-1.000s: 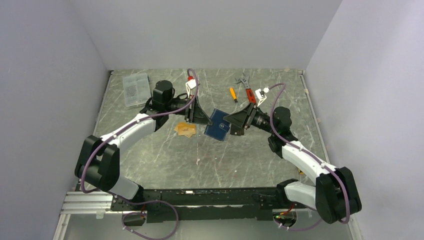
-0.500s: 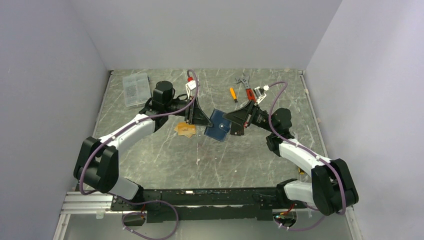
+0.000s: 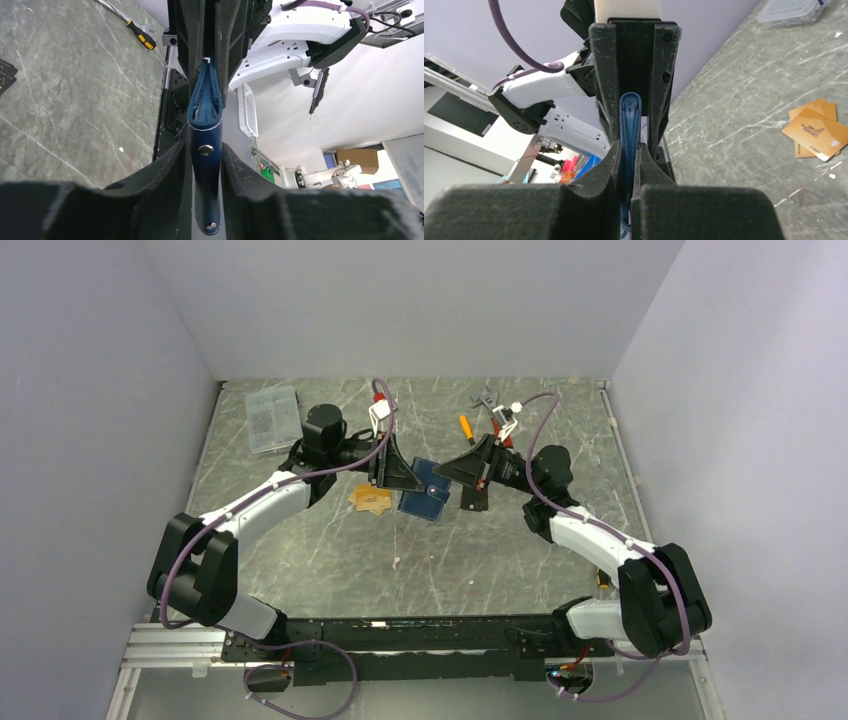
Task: Put the credit cards into the card holder
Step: Open the card holder at the center of the board.
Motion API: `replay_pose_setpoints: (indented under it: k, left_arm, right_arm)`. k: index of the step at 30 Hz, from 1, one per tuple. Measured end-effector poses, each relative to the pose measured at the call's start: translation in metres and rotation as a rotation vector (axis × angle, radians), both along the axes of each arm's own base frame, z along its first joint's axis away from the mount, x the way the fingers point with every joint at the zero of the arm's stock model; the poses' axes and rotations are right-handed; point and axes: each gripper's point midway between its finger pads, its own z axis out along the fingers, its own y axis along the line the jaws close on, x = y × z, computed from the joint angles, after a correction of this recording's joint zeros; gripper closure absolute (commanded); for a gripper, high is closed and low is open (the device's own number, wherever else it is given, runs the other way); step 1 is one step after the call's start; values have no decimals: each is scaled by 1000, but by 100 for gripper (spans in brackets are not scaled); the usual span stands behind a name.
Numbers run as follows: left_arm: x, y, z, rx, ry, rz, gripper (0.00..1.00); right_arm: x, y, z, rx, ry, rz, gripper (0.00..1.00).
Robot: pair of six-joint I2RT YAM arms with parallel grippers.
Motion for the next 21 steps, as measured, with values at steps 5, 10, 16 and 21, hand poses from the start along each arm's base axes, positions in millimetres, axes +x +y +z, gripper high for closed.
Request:
replay_pose_setpoints:
  k: [5,10,16,21]
  left_arm:
    - [0,1,0,0,-6,-1,96]
    - [9,10,-2,16,6,44,100]
    - [32,30,-14,73,47,171,100]
    - [55,48,-31,135,118,304,100]
  right_arm:
    - [4,5,6,-9,-34,12,90]
    - [16,9,5,-78,-31,-7,52]
    - [54,-7,17,-279,-107,-217,36]
    - [52,-13,44,-430,-280,-352,34]
